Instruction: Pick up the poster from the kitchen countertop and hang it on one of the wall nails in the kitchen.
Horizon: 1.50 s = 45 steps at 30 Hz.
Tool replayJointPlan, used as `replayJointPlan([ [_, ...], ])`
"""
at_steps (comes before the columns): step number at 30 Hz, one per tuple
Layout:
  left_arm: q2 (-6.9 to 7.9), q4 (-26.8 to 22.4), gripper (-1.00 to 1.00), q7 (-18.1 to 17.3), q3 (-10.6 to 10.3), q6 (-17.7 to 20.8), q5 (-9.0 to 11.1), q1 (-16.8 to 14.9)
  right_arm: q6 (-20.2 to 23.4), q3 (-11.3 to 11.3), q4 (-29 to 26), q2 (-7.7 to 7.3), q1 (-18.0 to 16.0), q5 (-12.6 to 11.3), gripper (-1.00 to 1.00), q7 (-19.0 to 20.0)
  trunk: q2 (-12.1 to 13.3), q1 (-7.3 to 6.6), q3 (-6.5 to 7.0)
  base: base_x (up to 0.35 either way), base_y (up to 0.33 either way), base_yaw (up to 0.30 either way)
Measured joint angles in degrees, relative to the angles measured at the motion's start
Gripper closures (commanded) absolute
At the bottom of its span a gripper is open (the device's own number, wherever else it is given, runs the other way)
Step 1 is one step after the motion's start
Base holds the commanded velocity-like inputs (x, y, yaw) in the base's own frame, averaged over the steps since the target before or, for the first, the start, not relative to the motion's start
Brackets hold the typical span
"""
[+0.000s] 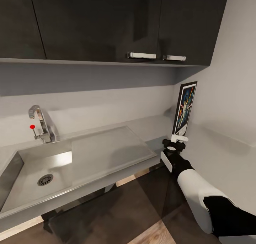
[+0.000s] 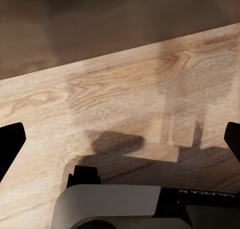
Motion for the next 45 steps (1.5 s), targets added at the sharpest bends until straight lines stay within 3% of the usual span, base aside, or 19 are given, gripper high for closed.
replayJointPlan([
  [45,0.00,0.0,-1.00,-0.1,0.0,0.0,0.0,0.0,0.1,0.0,0.1,0.00,0.0,0.0,-1.00,-0.1,0.0,0.00,0.00,0.008,0.000,0.000],
])
